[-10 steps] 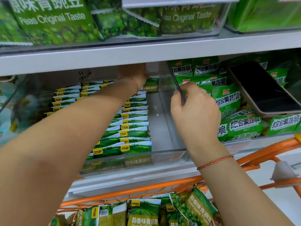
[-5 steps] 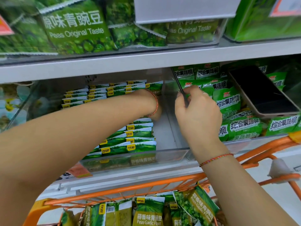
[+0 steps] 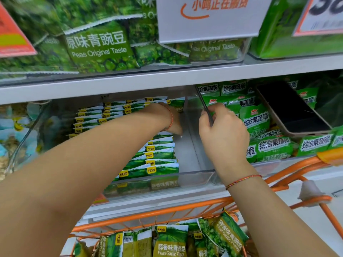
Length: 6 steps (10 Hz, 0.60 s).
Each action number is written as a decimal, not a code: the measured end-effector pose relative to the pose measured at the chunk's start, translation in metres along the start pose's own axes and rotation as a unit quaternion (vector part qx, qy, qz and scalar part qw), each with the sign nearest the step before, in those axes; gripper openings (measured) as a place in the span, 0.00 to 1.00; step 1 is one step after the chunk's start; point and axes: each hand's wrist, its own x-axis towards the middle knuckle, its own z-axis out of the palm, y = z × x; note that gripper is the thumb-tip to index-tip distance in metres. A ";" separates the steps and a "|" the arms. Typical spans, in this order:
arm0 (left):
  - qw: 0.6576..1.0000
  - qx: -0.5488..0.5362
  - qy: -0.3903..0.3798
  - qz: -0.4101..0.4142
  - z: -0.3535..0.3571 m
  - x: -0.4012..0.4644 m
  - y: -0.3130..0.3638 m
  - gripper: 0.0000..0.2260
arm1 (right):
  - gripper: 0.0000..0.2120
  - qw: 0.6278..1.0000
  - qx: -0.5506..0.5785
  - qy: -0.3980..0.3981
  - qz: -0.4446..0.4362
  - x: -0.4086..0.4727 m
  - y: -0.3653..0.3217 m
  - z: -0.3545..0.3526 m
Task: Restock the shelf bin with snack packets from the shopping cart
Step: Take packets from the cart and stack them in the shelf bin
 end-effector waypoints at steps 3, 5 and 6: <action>0.984 0.005 0.112 0.137 -0.039 -0.168 0.008 0.20 | 0.18 0.997 -0.063 -0.031 -0.031 -0.004 -0.004 -0.014; 0.980 -0.040 0.132 0.141 -0.024 -0.274 0.018 0.17 | 0.17 0.988 -0.032 0.007 -0.151 -0.041 -0.013 -0.046; 0.972 -0.048 0.168 0.158 -0.020 -0.319 0.037 0.18 | 0.12 0.980 -0.015 -0.066 -0.189 -0.057 -0.031 -0.075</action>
